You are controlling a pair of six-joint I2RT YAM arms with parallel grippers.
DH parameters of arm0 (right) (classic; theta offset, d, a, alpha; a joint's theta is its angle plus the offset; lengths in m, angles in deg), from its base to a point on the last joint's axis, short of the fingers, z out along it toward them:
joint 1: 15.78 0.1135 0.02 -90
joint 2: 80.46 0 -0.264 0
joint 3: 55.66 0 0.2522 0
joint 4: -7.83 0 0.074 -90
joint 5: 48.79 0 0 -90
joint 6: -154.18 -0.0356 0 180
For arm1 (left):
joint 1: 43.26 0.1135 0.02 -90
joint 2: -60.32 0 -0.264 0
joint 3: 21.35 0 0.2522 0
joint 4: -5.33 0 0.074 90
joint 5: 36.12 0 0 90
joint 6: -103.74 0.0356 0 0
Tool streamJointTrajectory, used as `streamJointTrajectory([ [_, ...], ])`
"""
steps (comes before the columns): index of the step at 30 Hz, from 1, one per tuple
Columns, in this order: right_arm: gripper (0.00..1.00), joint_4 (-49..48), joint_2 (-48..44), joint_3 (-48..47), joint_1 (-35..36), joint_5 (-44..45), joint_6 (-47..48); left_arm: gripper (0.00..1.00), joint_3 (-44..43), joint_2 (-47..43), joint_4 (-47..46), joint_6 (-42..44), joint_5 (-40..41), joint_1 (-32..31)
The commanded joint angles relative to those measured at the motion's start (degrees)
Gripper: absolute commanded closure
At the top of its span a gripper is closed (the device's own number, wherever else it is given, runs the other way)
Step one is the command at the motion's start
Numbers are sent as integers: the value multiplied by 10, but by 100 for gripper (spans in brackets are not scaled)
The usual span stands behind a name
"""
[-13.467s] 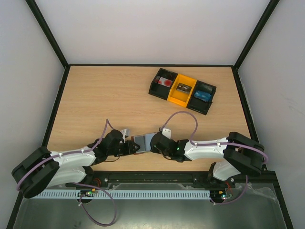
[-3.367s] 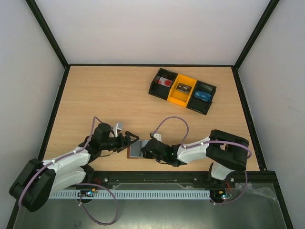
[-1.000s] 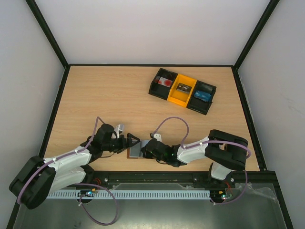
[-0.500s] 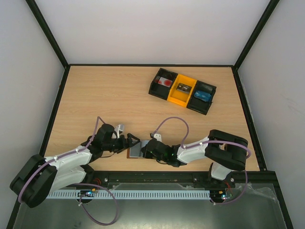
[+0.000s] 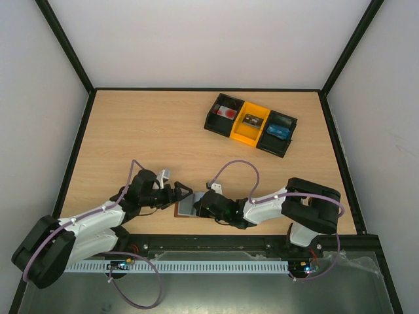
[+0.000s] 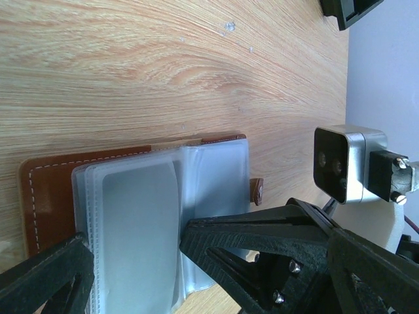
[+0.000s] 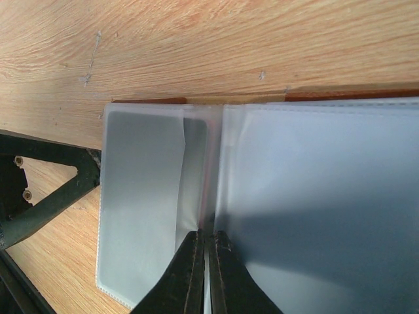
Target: Take the credit cards out of the card holder
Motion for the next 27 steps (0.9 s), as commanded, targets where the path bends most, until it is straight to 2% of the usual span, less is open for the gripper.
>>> streamJointTrajectory([
  [1, 94, 16, 13, 10, 5, 16, -3, 2, -7, -3, -12, -8, -15, -3],
  [20, 92, -59, 23, 21, 5, 16, 9, 3, 2, -22, -67, -59, -40, -24],
  [27, 84, -93, 18, 36, 5, 17, 11, 3, 1, -28, -73, -66, -41, -26],
])
